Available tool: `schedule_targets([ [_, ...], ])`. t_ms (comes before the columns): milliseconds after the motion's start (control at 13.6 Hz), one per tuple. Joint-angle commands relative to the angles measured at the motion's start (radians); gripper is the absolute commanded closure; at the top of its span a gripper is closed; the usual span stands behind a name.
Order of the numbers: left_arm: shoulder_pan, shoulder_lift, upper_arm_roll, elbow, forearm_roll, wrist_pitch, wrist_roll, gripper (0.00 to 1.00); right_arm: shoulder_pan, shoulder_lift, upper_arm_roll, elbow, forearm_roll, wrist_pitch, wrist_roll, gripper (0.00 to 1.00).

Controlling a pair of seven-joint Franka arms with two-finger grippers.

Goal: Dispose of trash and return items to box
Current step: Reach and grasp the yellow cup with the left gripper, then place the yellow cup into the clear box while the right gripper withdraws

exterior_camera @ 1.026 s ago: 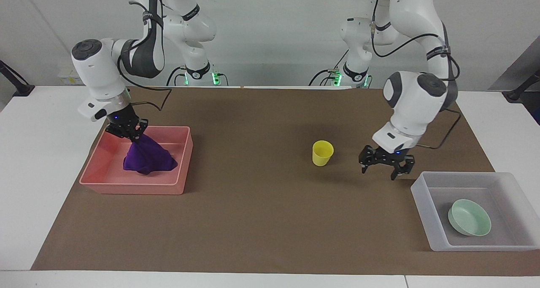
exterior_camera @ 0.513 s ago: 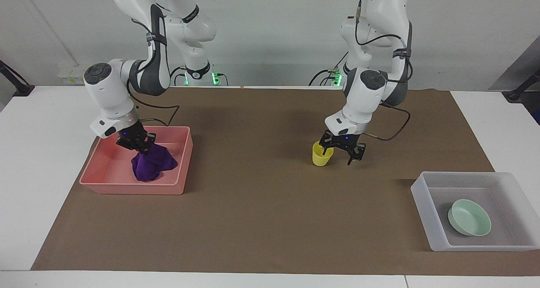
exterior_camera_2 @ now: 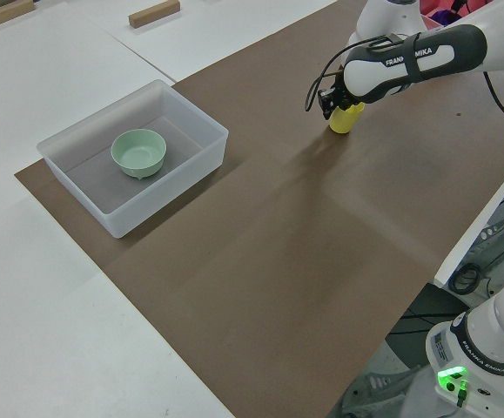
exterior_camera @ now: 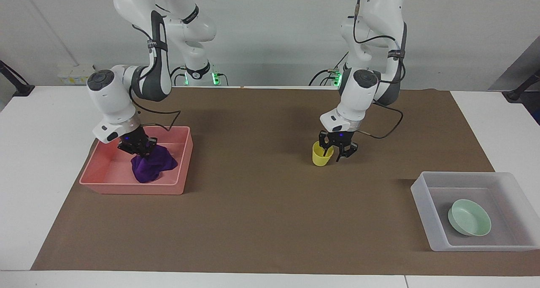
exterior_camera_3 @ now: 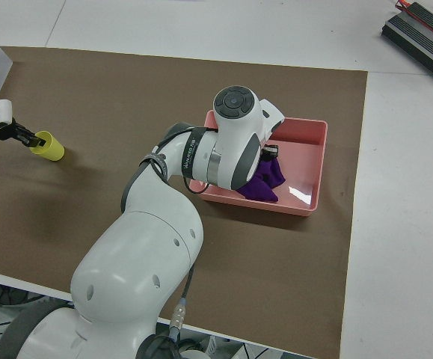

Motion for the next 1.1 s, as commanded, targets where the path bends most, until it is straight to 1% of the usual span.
schedule_targets([
  [0,-0.010,-0.041,0.021,-0.006,0.018,-0.002,-0.014,1.00,-0.003,-0.018,0.017,0.023,0.016,0.000,0.025,0.00],
  [147,0.007,-0.076,0.029,0.016,0.018,-0.061,-0.006,1.00,0.030,-0.029,0.023,0.047,0.015,-0.034,0.113,0.00],
  [293,0.069,-0.090,0.029,0.065,0.018,-0.125,0.002,1.00,0.063,-0.038,0.023,0.049,0.013,-0.048,0.185,0.00],
  [366,0.102,-0.093,0.029,0.088,0.018,-0.137,0.003,1.00,0.081,-0.049,0.023,0.049,0.013,-0.058,0.218,0.00],
  [440,0.161,-0.093,0.029,0.127,0.018,-0.141,0.011,1.00,0.101,-0.060,0.023,0.057,0.008,-0.077,0.265,0.00],
  [586,0.224,-0.081,0.032,0.178,0.018,-0.142,0.008,1.00,0.130,-0.078,0.023,0.087,-0.002,-0.143,0.345,0.00],
  [733,0.328,-0.069,0.029,0.220,0.018,-0.141,0.011,1.00,0.136,-0.113,0.023,0.115,-0.002,-0.209,0.394,0.00],
  [880,0.414,-0.041,0.032,0.275,0.018,-0.142,0.013,1.00,0.132,-0.148,0.023,0.153,-0.002,-0.300,0.396,0.00],
  [1026,0.482,0.014,0.029,0.347,0.018,-0.151,0.014,1.00,0.122,-0.179,0.017,0.205,-0.001,-0.400,0.394,0.00],
])
